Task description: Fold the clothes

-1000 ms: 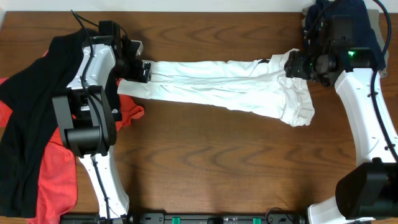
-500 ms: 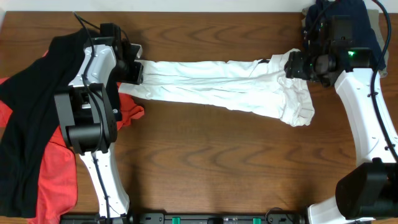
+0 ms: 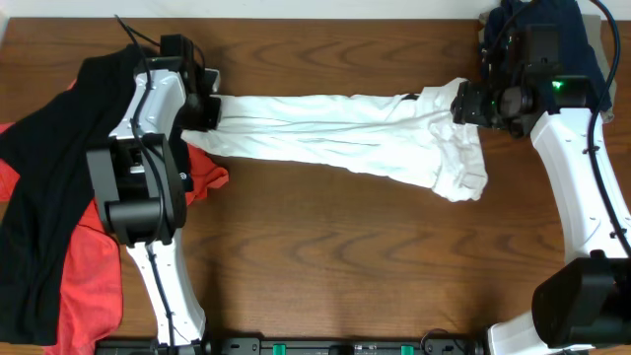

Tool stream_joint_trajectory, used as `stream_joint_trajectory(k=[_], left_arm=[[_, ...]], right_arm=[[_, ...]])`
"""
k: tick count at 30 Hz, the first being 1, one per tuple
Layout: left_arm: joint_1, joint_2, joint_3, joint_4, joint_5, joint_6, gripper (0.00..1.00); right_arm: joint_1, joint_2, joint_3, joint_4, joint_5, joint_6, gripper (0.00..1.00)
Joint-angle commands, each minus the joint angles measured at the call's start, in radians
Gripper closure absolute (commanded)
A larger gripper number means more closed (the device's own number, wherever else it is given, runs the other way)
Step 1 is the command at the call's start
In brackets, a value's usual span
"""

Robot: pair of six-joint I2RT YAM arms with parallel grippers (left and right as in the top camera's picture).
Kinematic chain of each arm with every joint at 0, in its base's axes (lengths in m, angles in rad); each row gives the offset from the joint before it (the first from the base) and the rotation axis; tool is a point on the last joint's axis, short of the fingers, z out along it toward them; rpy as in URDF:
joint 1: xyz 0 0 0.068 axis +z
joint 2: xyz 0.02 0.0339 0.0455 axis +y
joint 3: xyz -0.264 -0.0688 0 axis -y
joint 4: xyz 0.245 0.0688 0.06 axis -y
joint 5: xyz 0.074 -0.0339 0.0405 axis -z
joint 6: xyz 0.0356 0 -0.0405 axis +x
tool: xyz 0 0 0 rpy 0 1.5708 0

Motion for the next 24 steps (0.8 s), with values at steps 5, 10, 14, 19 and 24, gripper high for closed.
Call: stream_joint_trajectory(k=[5, 10, 14, 19, 24], left_arm=[[-0.027, -0.222, 0.028, -0.014, -0.056, 0.016, 0.94], [-0.127, -0.228, 0.026, -0.042, 0.018, 0.025, 0.94], [-0.234, -0.217, 0.006, -0.051, 0.031, 0.024, 0.94], [-0.370, -0.200, -0.006, -0.051, 0.031, 0.013, 0.94], [-0.486, -0.167, -0.006, -0.035, 0.030, 0.013, 0.94]], right_arm=[[0.006, 0.002, 0.007, -0.001, 0.007, -0.015, 0.32], [0.006, 0.002, 0.007, -0.002, 0.007, -0.016, 0.32], [0.006, 0.002, 0.007, -0.009, 0.007, -0.027, 0.32], [0.006, 0.002, 0.006, -0.013, 0.010, -0.042, 0.32], [0.006, 0.002, 0.006, -0.014, 0.011, -0.042, 0.32]])
